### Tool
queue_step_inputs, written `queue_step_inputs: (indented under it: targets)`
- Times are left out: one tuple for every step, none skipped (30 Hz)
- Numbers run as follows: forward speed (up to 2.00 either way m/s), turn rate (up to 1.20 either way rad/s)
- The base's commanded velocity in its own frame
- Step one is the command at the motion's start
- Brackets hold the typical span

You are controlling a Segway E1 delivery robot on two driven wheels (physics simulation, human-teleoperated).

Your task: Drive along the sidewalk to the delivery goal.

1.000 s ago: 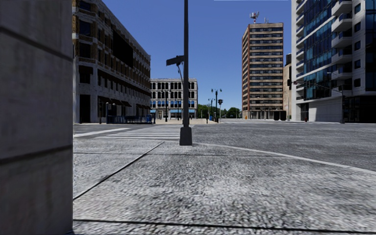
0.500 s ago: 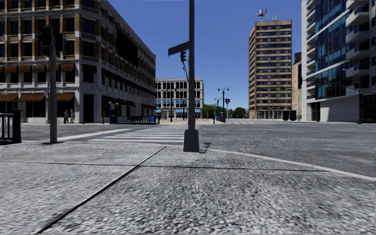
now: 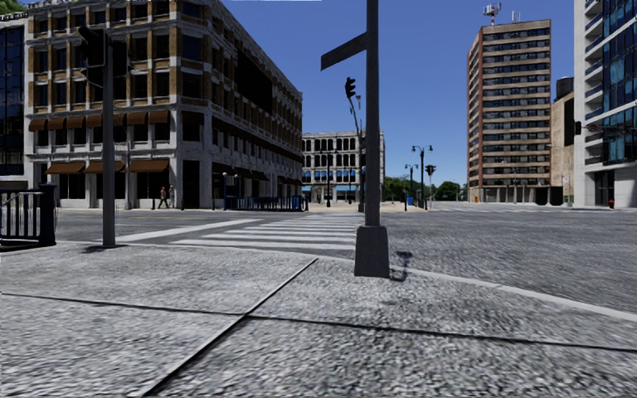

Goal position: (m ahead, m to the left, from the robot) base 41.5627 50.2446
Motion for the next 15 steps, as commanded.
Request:
queue_step_inputs:
  targets:
    - [2.0, 0.39]
    - [2.0, 0.39]
    - [2.0, 0.39]
    - [2.0, 0.39]
    - [2.0, 0.39]
    - [2.0, 0.39]
    - [2.0, 0.39]
    - [2.0, 0.39]
    - [2.0, 0.39]
    - [2.0, 0.42]
    - [2.0, 0.42]
    - [2.0, 0.46]
    - [2.0, 0.47]
    - [2.0, 0.48]
    - [2.0, 0.48]
